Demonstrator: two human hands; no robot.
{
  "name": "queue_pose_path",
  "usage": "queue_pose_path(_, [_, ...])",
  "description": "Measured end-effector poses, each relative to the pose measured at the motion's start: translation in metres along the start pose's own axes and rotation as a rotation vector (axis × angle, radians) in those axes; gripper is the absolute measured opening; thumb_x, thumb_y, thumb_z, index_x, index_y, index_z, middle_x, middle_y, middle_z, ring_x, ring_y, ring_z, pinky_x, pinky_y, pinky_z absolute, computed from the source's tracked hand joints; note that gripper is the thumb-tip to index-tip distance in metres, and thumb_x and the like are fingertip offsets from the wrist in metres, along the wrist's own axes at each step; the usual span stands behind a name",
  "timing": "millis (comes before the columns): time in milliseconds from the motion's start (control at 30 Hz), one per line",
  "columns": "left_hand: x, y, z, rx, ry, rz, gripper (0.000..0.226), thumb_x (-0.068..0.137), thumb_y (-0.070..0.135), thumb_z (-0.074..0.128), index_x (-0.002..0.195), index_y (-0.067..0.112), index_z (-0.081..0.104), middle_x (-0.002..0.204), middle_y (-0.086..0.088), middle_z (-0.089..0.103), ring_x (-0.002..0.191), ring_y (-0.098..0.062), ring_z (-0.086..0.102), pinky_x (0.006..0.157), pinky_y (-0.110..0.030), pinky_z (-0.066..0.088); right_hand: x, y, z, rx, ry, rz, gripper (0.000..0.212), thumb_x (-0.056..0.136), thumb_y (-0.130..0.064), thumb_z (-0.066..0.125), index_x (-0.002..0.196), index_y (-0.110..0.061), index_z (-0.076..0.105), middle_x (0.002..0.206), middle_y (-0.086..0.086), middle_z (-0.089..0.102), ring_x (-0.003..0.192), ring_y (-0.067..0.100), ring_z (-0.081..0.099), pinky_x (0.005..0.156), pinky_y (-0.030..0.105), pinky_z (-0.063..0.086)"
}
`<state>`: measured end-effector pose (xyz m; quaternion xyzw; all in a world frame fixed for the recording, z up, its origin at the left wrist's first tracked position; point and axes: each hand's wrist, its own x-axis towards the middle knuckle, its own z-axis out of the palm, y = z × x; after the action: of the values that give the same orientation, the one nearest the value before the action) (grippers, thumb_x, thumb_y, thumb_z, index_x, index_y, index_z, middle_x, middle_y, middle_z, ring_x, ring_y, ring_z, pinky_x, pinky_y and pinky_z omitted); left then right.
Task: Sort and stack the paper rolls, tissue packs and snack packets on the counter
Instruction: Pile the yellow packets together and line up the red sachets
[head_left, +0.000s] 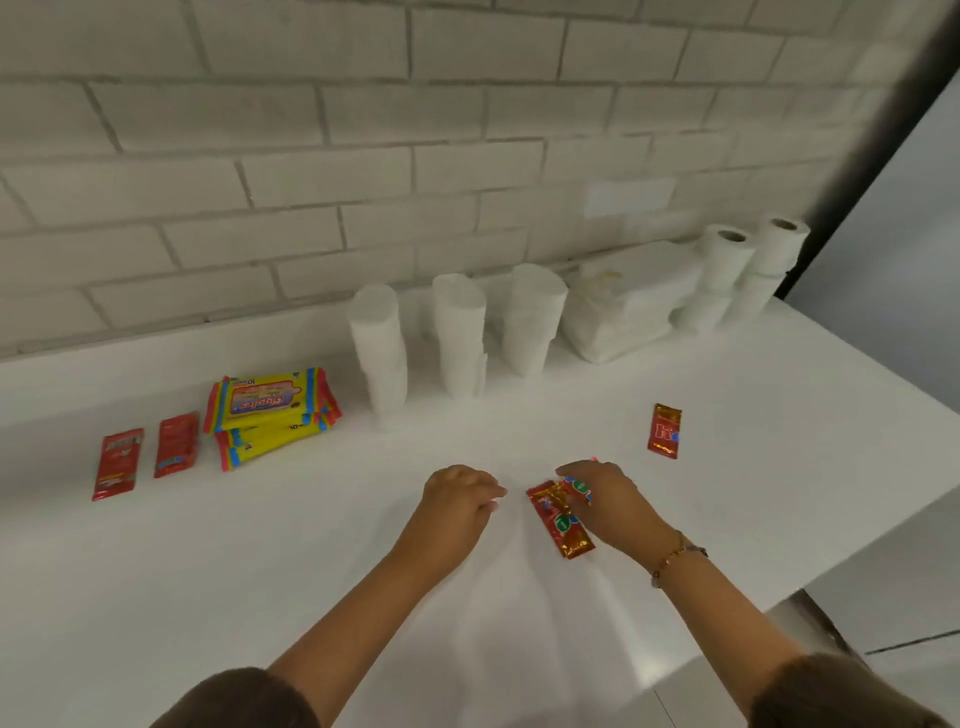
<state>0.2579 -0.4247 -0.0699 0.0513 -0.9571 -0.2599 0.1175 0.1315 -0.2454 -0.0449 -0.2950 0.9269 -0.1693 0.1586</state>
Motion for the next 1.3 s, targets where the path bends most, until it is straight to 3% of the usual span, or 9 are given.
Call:
queue_pose_path(100, [0.011,0.038,0.023,0.040,-0.152,0.015,0.031,0.096,0.024,0.042,0.124,0.024,0.057,0.132,0.005,0.056,0.124,-0.014,0.043,0.106,-0.027,0.024,-0.006,0.028,-0.004,-0.023,-0.033,0.042,0.040,0.092,-0.022,0.051,0.131,-0.025,0.047,0.135,0.005,0.051,0.120,0.022,0.049,0.099,0.031,0.040])
queue_pose_path(233, [0.017,0.063,0.050,0.125,-0.295,0.038,0.035,0.096,0.027,0.041,0.130,0.025,0.051,0.139,0.004,0.049,0.128,-0.014,0.041,0.110,-0.031,0.024,-0.009,0.054,0.002,-0.052,-0.050,-0.010,0.042,0.092,-0.025,0.050,0.133,-0.024,0.043,0.141,0.001,0.046,0.127,0.022,0.042,0.106,0.035,0.036])
queue_pose_path(400, [0.001,0.067,0.072,0.139,-0.410,-0.024,0.043,0.098,0.036,0.033,0.140,0.029,0.033,0.152,0.006,0.028,0.141,-0.011,0.021,0.116,-0.042,-0.004,-0.004,0.067,0.008,-0.141,-0.072,-0.117,0.047,0.092,-0.032,0.048,0.138,-0.026,0.037,0.150,-0.001,0.034,0.135,0.023,0.031,0.111,0.039,0.028])
queue_pose_path(533, [-0.014,0.058,0.066,0.176,-0.361,-0.104,0.042,0.098,0.038,0.031,0.139,0.031,0.034,0.151,0.009,0.030,0.140,-0.009,0.022,0.116,-0.041,-0.007,0.002,0.063,0.019,-0.207,-0.068,-0.179,0.046,0.091,-0.043,0.046,0.134,-0.026,0.043,0.149,0.001,0.034,0.136,0.023,0.031,0.113,0.040,0.024])
queue_pose_path(667, [-0.046,0.032,0.042,0.136,-0.247,-0.301,0.039,0.097,0.035,0.037,0.136,0.029,0.040,0.147,0.009,0.038,0.137,-0.006,0.029,0.117,-0.038,-0.004,0.003,0.034,0.036,-0.156,-0.059,-0.305,0.043,0.086,-0.045,0.055,0.122,-0.023,0.051,0.136,-0.001,0.050,0.121,0.020,0.045,0.105,0.037,0.032])
queue_pose_path(933, [-0.151,-0.036,-0.015,0.132,-0.002,-0.553,0.042,0.092,0.032,0.050,0.134,0.027,0.045,0.141,0.006,0.047,0.131,-0.007,0.040,0.112,-0.030,-0.004,-0.015,-0.072,0.094,-0.159,-0.189,-0.644,0.040,0.087,-0.025,0.054,0.127,-0.019,0.050,0.139,0.003,0.047,0.127,0.022,0.040,0.112,0.036,0.021])
queue_pose_path(1100, [-0.209,-0.080,-0.055,0.138,0.063,-0.688,0.041,0.090,0.033,0.054,0.130,0.027,0.050,0.139,0.005,0.049,0.129,-0.009,0.044,0.116,-0.036,0.002,-0.020,-0.153,0.134,-0.219,-0.259,-0.742,0.045,0.088,-0.014,0.047,0.132,-0.012,0.044,0.149,0.007,0.034,0.135,0.022,0.030,0.117,0.038,0.006])
queue_pose_path(1300, [-0.260,-0.147,-0.110,0.147,0.070,-0.778,0.041,0.091,0.033,0.052,0.131,0.027,0.048,0.141,0.005,0.047,0.130,-0.010,0.043,0.117,-0.037,0.002,-0.021,-0.252,0.180,-0.245,-0.269,-0.794,0.046,0.086,-0.011,0.047,0.132,-0.009,0.043,0.147,0.009,0.036,0.130,0.026,0.033,0.115,0.040,0.015])
